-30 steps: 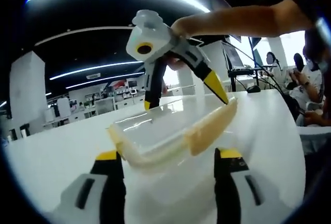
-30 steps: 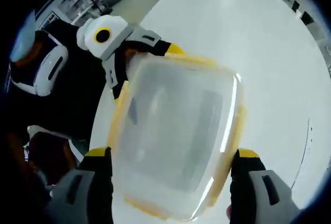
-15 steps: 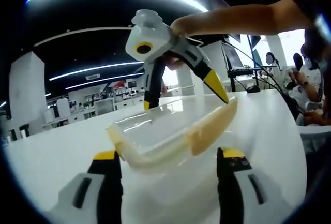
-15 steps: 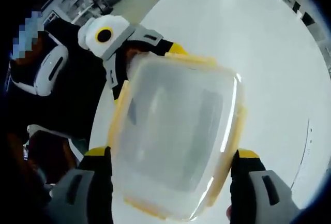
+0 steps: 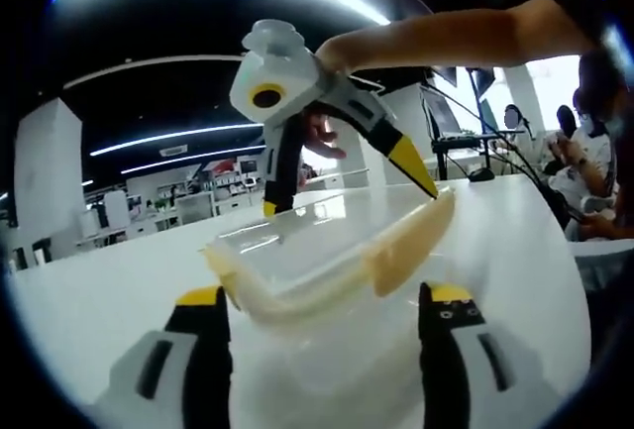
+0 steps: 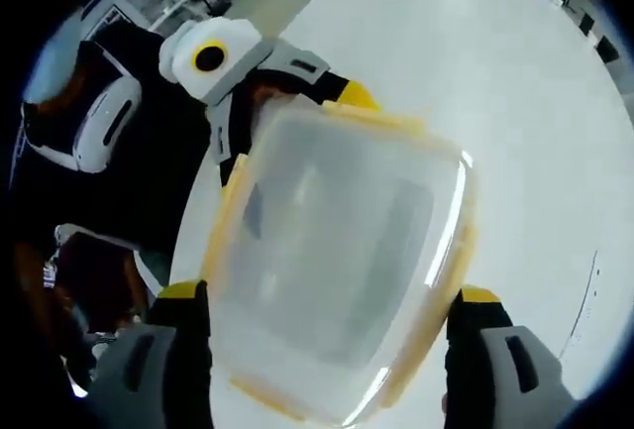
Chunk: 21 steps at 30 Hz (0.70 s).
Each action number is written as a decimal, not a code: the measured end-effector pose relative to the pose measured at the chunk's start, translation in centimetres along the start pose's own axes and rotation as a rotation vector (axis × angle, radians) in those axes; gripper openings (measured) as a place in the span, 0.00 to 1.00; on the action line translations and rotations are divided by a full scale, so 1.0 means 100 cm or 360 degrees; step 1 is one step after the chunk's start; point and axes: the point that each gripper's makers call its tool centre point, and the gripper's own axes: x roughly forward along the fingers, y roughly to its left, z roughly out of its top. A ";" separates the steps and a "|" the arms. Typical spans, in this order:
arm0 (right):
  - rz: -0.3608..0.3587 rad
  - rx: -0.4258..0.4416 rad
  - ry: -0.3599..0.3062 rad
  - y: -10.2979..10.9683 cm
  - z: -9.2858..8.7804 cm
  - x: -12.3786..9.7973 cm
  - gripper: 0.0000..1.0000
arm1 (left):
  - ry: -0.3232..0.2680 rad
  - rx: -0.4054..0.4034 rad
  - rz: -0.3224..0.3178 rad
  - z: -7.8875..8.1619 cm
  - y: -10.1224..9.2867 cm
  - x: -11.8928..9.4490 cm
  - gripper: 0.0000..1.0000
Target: Snap each plastic latch of the storage box into its locked position after aligning the lid with the box until every specified latch is closed and the lid sits flush.
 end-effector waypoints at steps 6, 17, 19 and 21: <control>0.0020 0.0057 0.0044 -0.006 0.002 -0.004 0.96 | 0.0014 0.0005 0.0005 0.000 0.001 0.001 0.75; 0.0115 0.0121 0.0043 0.009 0.010 0.006 0.89 | 0.0010 0.0007 0.0001 0.000 0.001 0.003 0.76; 0.0114 0.0128 0.0050 0.013 0.010 0.010 0.90 | 0.0010 0.0005 0.0001 0.000 0.000 0.003 0.76; 0.0124 0.0136 0.0059 0.015 0.011 0.012 0.89 | 0.0010 0.0004 -0.0001 -0.001 0.000 0.004 0.77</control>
